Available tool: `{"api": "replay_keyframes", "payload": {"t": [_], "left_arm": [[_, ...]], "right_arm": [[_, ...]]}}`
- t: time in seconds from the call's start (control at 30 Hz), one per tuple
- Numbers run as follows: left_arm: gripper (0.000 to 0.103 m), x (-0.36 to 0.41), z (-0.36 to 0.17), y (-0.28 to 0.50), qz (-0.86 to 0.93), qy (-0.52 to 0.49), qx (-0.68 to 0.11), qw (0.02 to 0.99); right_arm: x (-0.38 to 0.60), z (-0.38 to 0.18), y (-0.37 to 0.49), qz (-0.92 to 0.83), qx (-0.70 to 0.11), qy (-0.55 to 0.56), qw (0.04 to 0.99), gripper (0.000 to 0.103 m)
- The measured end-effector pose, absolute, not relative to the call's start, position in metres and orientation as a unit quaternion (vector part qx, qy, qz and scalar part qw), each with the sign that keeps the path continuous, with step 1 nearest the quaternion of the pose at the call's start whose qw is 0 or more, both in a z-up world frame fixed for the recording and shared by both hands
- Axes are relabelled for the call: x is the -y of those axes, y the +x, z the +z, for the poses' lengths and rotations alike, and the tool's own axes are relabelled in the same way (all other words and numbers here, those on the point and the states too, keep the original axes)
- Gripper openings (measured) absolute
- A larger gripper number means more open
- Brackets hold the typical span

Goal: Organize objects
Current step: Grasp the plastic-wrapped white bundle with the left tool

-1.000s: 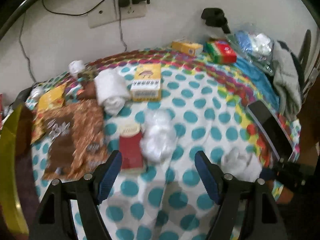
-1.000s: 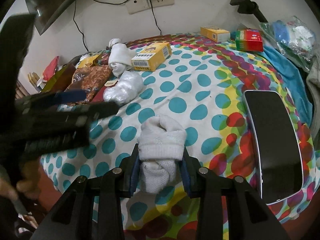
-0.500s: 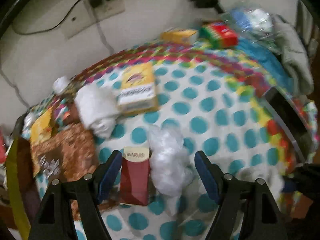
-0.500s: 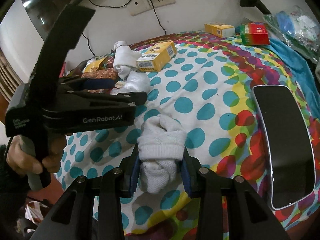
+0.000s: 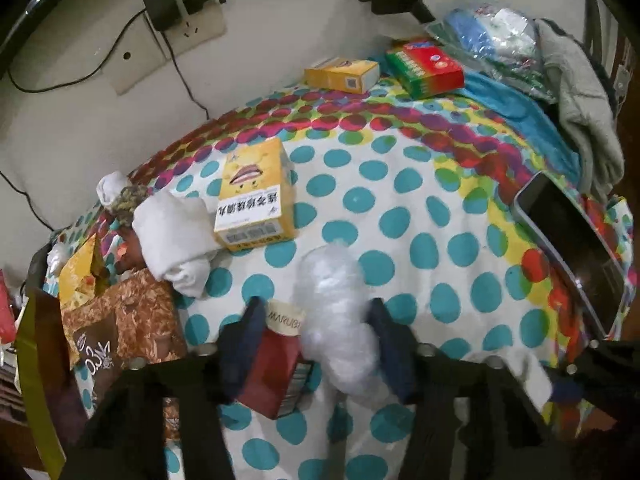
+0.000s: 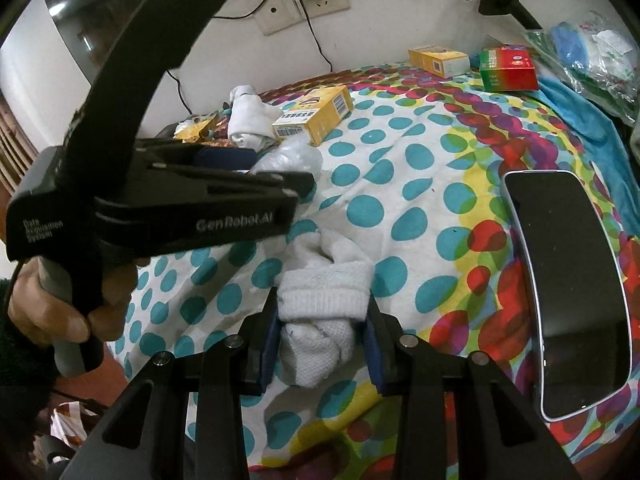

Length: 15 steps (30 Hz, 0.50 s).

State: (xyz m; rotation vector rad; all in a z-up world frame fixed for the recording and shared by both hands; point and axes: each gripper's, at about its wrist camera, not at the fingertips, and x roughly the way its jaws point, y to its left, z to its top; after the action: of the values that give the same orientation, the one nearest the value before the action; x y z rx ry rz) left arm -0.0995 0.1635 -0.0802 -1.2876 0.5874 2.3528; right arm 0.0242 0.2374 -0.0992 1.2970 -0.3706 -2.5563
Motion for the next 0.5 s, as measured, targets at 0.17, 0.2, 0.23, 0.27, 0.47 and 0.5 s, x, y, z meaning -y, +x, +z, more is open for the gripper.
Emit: {"api": "replay_keyframes", "payload": {"t": [0.17, 0.2, 0.23, 0.27, 0.47, 0.5], "left_arm": [[0.031, -0.164, -0.074, -0.099, 0.834, -0.470, -0.200, 0.209], [0.031, -0.163, -0.074, -0.098, 0.834, -0.472, -0.195, 0.210], [0.031, -0.161, -0.073, -0.097, 0.833, -0.473, -0.192, 0.211], [0.031, -0.160, -0.073, -0.095, 0.833, -0.474, -0.191, 0.212], [0.031, -0.137, -0.051, -0.084, 0.844, -0.463, -0.174, 0.206], [0.031, -0.131, -0.047, -0.082, 0.846, -0.462, -0.172, 0.202]], "right_arm": [[-0.237, -0.099, 0.024, -0.877, 0.125, 0.447, 0.126, 0.036], [-0.236, -0.099, 0.025, -0.877, 0.125, 0.447, 0.126, 0.036], [-0.237, -0.099, 0.025, -0.877, 0.126, 0.446, 0.126, 0.036], [-0.237, -0.099, 0.025, -0.877, 0.126, 0.446, 0.126, 0.036], [-0.236, -0.098, 0.026, -0.878, 0.124, 0.446, 0.125, 0.036], [-0.236, -0.098, 0.026, -0.878, 0.122, 0.445, 0.124, 0.036]]}}
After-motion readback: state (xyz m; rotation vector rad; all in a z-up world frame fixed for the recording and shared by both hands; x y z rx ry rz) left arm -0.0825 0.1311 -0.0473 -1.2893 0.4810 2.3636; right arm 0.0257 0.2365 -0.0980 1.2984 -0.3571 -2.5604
